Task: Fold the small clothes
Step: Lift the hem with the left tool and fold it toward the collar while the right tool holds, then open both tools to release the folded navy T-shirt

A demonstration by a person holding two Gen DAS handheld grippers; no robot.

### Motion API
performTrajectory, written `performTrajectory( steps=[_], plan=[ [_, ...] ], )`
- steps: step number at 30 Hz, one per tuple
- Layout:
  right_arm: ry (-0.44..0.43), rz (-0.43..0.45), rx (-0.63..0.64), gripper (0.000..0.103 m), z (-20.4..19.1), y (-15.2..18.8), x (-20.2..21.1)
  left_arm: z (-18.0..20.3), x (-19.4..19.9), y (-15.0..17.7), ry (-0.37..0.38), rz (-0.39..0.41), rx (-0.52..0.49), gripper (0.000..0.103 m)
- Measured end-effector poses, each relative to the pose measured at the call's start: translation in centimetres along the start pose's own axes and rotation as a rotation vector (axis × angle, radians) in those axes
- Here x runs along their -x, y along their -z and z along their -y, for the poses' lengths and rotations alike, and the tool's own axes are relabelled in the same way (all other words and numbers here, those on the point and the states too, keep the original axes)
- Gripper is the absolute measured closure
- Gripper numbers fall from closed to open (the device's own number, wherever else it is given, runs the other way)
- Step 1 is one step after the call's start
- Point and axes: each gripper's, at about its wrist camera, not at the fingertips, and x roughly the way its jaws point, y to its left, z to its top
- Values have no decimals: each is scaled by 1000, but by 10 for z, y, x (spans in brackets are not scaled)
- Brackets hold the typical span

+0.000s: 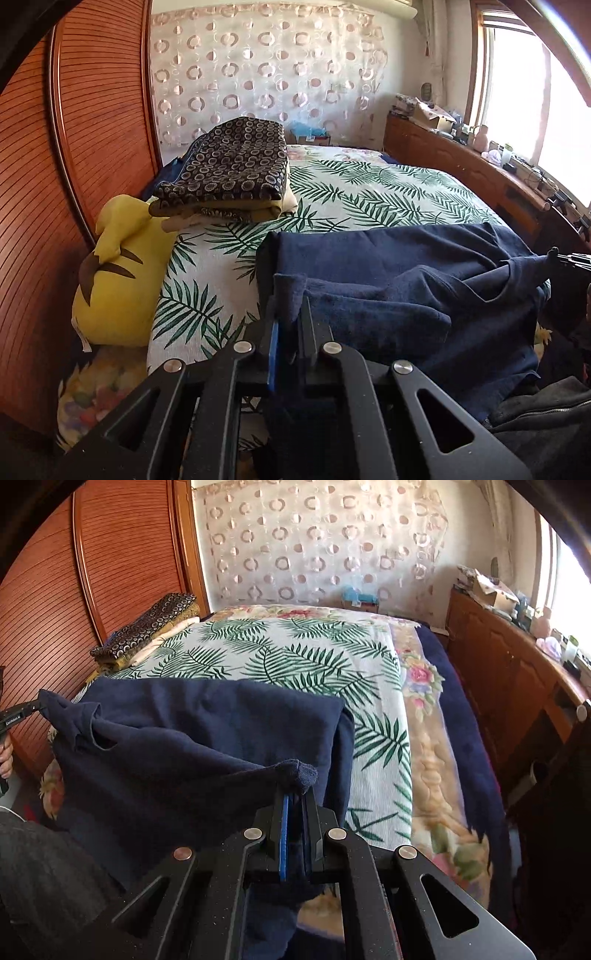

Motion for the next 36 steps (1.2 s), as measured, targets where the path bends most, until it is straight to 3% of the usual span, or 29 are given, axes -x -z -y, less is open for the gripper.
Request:
performTrajectory(
  steps=[6,12,14,23,25,29,36],
  plan=[
    [16,3,14,97,0,-3,5,-5,0,-5,31,-8,9,90],
    [16,36,58,96,-7,-10,24,-10,16,-25,32,58,12,46],
    [18,40,76,95,-11,-12,29,-11,17,-32,24,70,2,26],
    [64,77,104,76,-5,-21,45,-13,-23,-68,11,58,-25,25],
    [72,90,99,65,-2,-27,42,-13,-37,-78,10,46,-35,25],
    [54,87,80,52,3,-39,18,-14,-61,-89,5,18,-51,25],
    [38,-8,57,51,12,-51,-62,-26,-110,-83,-16,-102,-40,25]
  ],
)
